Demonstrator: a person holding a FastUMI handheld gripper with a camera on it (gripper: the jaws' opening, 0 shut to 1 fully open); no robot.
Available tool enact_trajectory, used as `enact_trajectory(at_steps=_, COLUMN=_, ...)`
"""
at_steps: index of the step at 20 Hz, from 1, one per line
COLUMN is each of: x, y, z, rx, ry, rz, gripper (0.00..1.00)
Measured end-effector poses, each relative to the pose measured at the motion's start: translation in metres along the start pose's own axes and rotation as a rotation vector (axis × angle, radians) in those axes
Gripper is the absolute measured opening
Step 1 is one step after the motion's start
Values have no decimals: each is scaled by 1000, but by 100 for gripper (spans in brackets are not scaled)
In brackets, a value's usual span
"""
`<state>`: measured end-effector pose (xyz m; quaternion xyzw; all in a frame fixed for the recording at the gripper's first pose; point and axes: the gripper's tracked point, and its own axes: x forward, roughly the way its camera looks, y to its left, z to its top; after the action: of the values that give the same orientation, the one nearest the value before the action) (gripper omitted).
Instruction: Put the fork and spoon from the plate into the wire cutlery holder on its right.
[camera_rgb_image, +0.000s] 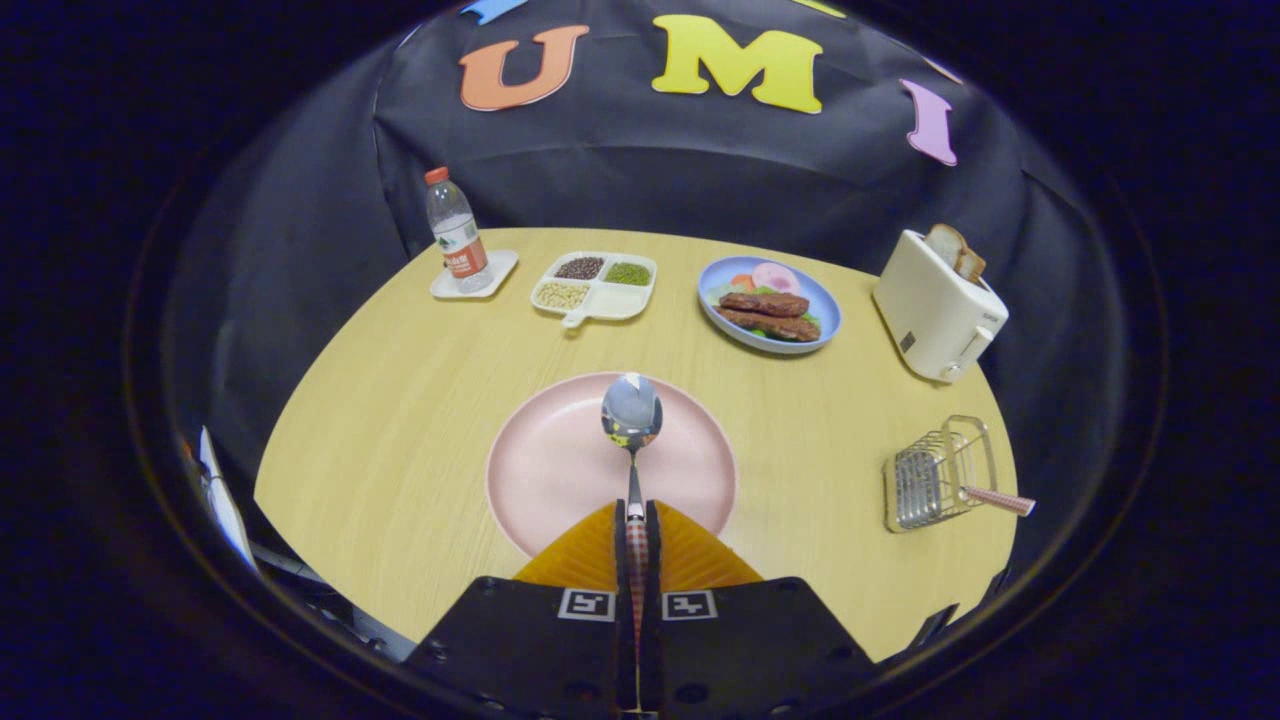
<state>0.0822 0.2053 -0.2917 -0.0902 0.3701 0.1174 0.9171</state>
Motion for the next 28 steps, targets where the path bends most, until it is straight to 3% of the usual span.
enact_trajectory(at_steps=6, x=-47, y=-71, z=12, rx=-40, ry=-2, rz=-2, gripper=2)
enact_trajectory(at_steps=13, x=-71, y=-154, z=28, rx=6, ry=36, rz=-46, gripper=2)
enact_trajectory(at_steps=21, x=-75, y=-228, z=13, rx=-6, ry=195, rz=-118, gripper=2)
enact_trajectory(at_steps=28, x=-72, y=-259, z=-6, rx=49, ry=404, rz=-100, gripper=3)
